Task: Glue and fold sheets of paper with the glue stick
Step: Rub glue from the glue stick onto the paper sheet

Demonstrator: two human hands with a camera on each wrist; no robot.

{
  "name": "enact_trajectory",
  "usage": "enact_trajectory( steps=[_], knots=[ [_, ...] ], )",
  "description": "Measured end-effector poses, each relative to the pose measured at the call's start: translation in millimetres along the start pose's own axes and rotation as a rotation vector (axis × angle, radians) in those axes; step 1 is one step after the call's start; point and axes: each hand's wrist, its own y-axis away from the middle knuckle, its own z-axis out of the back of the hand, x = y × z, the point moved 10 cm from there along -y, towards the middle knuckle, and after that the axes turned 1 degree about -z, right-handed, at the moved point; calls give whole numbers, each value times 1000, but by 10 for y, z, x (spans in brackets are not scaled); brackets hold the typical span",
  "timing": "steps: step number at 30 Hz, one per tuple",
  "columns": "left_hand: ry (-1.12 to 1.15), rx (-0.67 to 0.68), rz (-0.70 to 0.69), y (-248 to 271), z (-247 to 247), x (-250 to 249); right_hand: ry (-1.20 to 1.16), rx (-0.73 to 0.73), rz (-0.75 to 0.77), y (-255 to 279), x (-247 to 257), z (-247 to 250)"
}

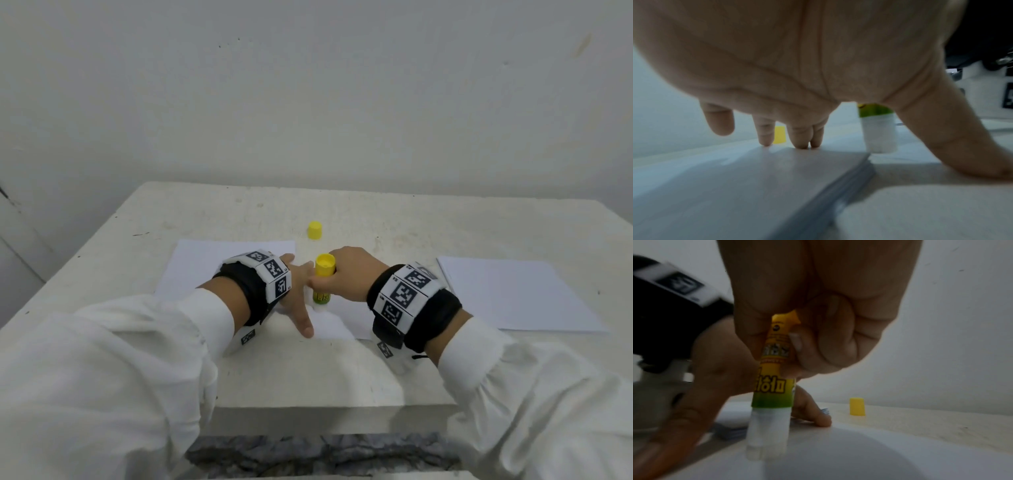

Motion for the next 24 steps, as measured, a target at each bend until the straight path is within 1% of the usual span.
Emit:
enact_trajectory(
  steps=[3, 6, 10, 14, 19, 24],
  knots=[
    [-47, -3, -31, -31, -29, -45, 17, 31, 47, 159, 81, -80],
    [-46, -2, -42, -13, -8, -79, 46, 37, 63, 267, 108, -100],
    [-57, -12, 12, 30, 49, -76, 44, 11, 33, 371, -10, -41],
    [-64, 0, 47, -1, 61, -63, 53, -4, -21, 526, -313, 71],
    [-85, 18, 82, -46, 54, -58, 32, -40, -114, 774, -822, 317],
    [-123, 33, 108, -91, 44, -36, 34, -45, -201, 957, -1236, 506]
  ],
)
